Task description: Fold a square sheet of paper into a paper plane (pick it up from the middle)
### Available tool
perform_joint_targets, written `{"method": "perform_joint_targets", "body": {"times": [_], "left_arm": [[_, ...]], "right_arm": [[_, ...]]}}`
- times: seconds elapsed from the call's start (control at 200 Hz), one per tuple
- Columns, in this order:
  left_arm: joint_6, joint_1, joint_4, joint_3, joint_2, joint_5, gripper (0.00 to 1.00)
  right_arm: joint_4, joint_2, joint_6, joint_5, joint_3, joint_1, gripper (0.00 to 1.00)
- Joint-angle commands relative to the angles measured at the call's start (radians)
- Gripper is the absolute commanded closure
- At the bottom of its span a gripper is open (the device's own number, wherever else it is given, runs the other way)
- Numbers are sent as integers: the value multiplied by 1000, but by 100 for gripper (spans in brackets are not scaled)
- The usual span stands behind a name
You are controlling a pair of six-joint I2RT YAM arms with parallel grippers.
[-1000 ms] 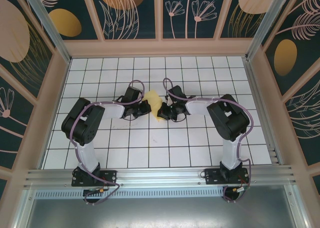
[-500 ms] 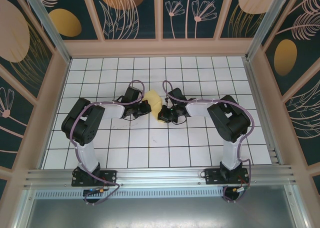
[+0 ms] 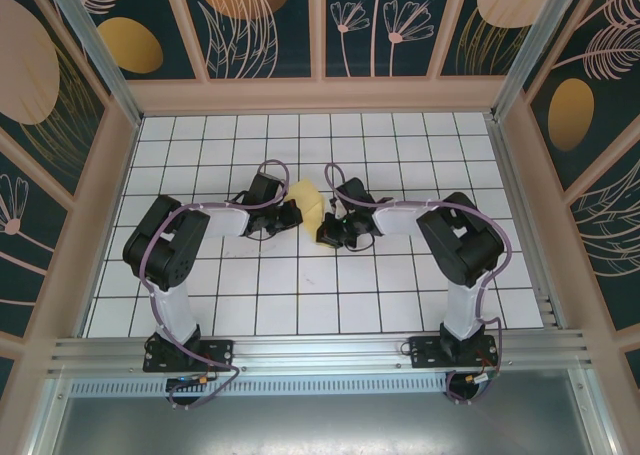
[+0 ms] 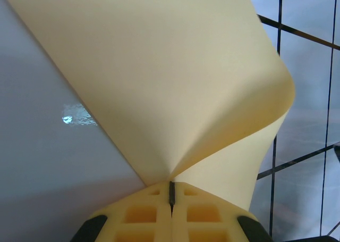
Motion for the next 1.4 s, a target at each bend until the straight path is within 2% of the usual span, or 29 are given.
{"method": "perform_joint_targets", "body": {"times": [0.0, 0.3, 0.726, 0.936, 1.201, 1.391], "left_arm": [[15, -4, -72, -5, 59, -95, 100], [19, -4, -80, -1, 53, -97, 100], [25, -4, -91, 13, 59, -96, 100], [26, -4, -99, 15, 53, -105, 100], [32, -4, -107, 19, 48, -110, 100], [38, -4, -113, 29, 19, -111, 100]], "right_arm": [[-55, 30, -27, 30, 13, 7, 99], [9, -124, -43, 65, 34, -44, 98], [-4, 55, -97, 61, 175, -62, 98], [17, 93, -86, 128, 166, -80, 98], [69, 125, -92, 77, 142, -84, 98], [54, 143, -87, 84, 139, -85, 98]]}}
